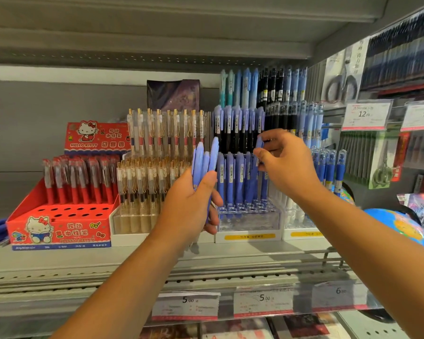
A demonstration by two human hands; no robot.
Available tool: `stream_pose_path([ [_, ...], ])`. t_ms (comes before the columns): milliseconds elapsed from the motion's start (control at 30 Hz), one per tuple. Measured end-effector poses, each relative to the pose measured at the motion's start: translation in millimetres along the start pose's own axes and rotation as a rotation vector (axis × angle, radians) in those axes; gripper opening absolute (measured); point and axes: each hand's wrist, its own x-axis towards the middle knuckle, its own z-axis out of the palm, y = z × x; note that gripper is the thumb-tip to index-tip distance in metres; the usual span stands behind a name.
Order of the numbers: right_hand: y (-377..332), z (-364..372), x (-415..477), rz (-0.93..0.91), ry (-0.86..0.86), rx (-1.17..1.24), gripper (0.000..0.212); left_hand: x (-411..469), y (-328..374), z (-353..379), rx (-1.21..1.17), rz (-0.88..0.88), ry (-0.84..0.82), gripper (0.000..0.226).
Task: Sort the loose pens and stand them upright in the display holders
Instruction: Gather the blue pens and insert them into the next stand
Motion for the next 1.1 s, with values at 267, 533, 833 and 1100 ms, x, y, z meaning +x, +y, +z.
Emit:
stream_pose_path([
  [267, 9, 11, -10, -0.023, -0.062, -0.141, 0.020, 0, 4, 1, -0.015, -0.020, 0.005, 0.037],
  [533, 8, 12, -13, -0.012, -0.109, -0.235, 0.030, -1, 6, 2, -0.028, -0.017, 0.002, 0.025],
  [833, -9, 3, -20, -0.153, -0.045, -0.493, 0.032, -2, 5, 2, -0.017, -0.017, -0.040, 0.033],
  [1100, -50, 12, -28, 0.016, -0.247, 0.305, 0.019, -3, 2, 1, -0.022, 0.000, -0.114, 0.014],
])
